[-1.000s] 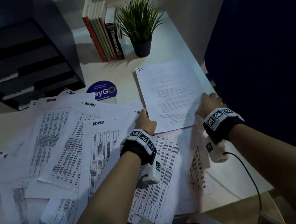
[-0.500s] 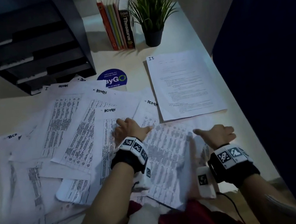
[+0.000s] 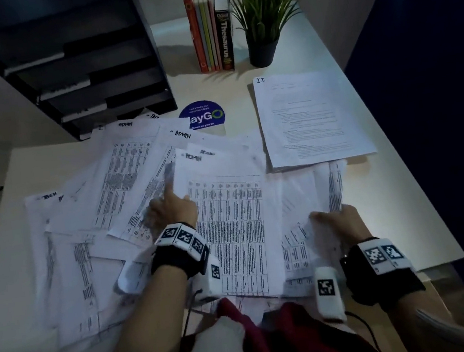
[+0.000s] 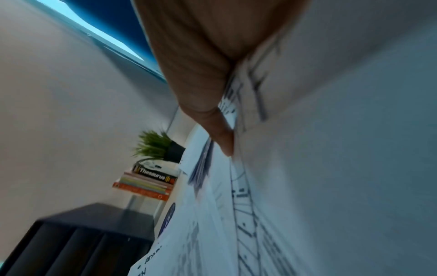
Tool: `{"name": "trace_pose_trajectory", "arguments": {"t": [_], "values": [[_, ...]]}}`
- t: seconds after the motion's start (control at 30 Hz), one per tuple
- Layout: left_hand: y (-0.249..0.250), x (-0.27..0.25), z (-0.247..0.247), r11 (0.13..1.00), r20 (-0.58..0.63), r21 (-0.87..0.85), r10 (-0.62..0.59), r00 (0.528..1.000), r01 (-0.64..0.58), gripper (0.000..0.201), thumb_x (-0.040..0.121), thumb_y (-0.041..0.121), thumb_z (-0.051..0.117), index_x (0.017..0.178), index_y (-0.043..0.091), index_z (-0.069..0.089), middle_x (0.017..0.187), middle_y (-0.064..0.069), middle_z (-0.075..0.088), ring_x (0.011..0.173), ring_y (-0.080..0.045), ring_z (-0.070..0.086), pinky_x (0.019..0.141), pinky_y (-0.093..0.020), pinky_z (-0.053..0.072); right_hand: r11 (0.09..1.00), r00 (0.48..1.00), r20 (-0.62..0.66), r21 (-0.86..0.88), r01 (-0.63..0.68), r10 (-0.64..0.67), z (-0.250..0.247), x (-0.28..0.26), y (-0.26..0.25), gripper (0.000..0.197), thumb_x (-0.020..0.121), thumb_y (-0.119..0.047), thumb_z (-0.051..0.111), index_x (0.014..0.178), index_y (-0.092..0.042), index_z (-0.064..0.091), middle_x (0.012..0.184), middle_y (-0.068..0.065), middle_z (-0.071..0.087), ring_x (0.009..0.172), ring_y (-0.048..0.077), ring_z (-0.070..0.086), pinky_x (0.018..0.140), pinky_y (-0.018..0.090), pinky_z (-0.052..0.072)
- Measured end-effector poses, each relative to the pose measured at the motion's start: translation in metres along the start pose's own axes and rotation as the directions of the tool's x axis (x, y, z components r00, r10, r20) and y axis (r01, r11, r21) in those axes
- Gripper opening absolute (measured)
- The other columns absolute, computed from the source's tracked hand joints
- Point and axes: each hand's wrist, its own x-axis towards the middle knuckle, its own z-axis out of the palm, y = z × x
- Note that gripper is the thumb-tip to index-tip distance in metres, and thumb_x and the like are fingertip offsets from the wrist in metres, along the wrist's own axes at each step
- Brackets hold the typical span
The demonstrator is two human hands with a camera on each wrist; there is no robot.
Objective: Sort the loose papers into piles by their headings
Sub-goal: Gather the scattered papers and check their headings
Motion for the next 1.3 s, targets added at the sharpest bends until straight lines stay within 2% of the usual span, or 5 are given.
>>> {"name": "trace_pose_trajectory", "arguments": {"t": [0.13,0.47,0.97,1.2,1.3], "values": [[-0.014,0.002,-0.002,0.994,0.123,0.111,-0.023,0.992,0.009,0.091,0.079,0.046,0.066,0.141,0.004,0.014,0.148,-0.022,0.01,0.139,-0.041,0.007,0.11,-0.056,0.017,0.882,0.948,-0.105,-0.408,0.234,-0.301,0.015,-0.028,-0.014,0.011,0.081,-0.004,0.059,0.085,0.006,0.057,0.083,0.023,0.061,0.079,0.036,0.058,0.066,0.035,0.039],[-0.009,-0.008,-0.003,0.997,0.3,0.052,0.038,0.953,-0.056,0.113,0.076,0.037,0.073,0.143,-0.007,-0.006,0.153,-0.024,-0.001,0.142,-0.036,0.006,0.116,-0.043,0.012,0.449,0.533,-0.037,-0.591,0.67,-0.845,0.05,-0.099,-0.051,0.013,0.077,-0.013,0.04,0.068,-0.02,0.033,0.06,-0.001,0.04,0.047,0.035,0.047,0.044,0.03,0.033],[-0.031,0.007,0.008,0.989,0.268,0.099,0.082,0.96,-0.113,0.107,0.08,0.045,0.066,0.145,0.001,-0.007,0.151,-0.027,-0.011,0.141,-0.041,-0.002,0.114,-0.049,0.008,0.342,0.149,-0.419,-0.437,0.832,-0.896,-0.008,-0.107,-0.147,0.026,0.092,-0.017,0.052,0.084,0.005,0.061,0.074,0.009,0.055,0.067,0.018,0.048,0.062,0.031,0.039],[-0.033,0.016,0.007,0.977,0.186,0.007,0.21,0.96,-0.215,0.07,0.073,0.04,0.072,0.128,0.02,0.033,0.134,-0.014,0.028,0.124,-0.036,0.035,0.101,-0.047,0.032,0.454,0.276,-0.598,-0.167,0.875,-0.752,-0.03,-0.068,-0.17,0.011,0.081,-0.031,0.058,0.082,-0.023,0.051,0.08,0.001,0.055,0.074,0.009,0.047,0.068,0.028,0.043],[-0.034,0.025,0.0,0.933,0.245,-0.305,0.269,0.931,-0.19,0.046,0.09,0.048,0.048,0.122,0.015,0.046,0.104,0.0,0.054,0.096,-0.021,0.057,0.087,-0.035,0.044,0.538,0.494,-0.49,0.059,0.841,-0.718,-0.005,-0.06,-0.143,0.02,0.072,-0.021,0.058,0.057,-0.028,0.045,0.056,-0.011,0.046,0.059,0.005,0.038,0.053,0.032,0.033]]}}
